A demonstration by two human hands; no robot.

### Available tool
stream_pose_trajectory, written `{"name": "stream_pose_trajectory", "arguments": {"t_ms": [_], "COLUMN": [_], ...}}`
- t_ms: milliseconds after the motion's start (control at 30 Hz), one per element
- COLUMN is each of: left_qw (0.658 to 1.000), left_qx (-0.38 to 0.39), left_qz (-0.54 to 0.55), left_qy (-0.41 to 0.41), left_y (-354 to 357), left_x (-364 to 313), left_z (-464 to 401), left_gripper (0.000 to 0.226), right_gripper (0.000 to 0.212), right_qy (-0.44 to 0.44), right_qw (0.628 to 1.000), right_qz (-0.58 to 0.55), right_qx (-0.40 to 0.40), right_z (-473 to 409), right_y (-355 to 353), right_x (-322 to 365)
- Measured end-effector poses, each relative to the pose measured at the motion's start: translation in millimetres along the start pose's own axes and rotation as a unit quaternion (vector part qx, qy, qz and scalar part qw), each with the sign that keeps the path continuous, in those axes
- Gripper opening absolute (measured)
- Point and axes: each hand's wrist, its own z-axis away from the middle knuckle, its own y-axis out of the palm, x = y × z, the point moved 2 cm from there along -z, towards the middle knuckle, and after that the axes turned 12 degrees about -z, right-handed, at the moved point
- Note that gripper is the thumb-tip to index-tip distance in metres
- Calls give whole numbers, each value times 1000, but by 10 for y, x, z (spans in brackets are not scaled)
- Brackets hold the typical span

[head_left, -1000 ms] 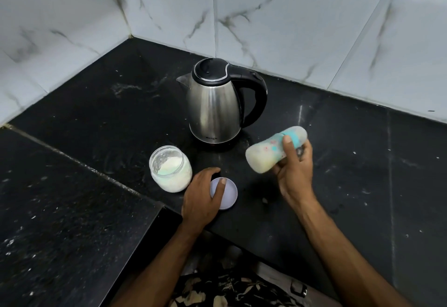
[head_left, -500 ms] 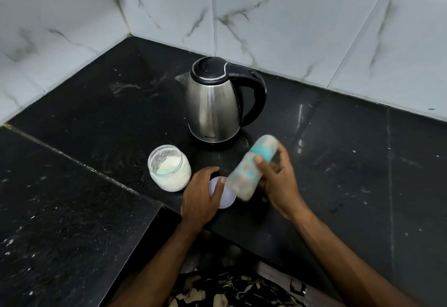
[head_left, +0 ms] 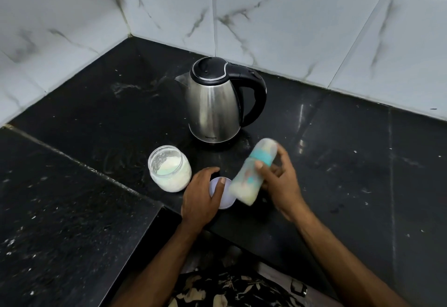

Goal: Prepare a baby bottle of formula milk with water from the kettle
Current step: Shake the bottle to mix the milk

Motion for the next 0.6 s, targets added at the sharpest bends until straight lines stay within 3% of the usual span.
{"name": "stream_pose_trajectory", "arguments": {"t_ms": [100, 167, 333, 500, 600], "left_qw": [1000, 1000, 1000, 1000, 1000], "left_qx": [-1, 1, 10, -6, -9], "left_qz": [-6, -8, 3, 0, 1], "left_qy": [-3, -1, -7, 5, 3], "left_y": [-18, -18, -5, -17, -17], "left_x": [-25, -28, 1, -26, -30], "left_z": [2, -2, -10, 4, 0], "left_gripper": [46, 47, 40, 44, 44], "right_gripper": [71, 67, 68, 67, 60], "right_qy": [-34, -28, 38, -27, -18], "right_qw": [980, 984, 993, 993, 996], "right_qz": [-149, -136, 82, -80, -69], "right_qx": [-129, -110, 80, -82, -57], "right_z": [-162, -143, 113, -198, -155], "right_y": [-79, -72, 75, 12, 33], "right_x": [136, 86, -129, 175, 169]}}
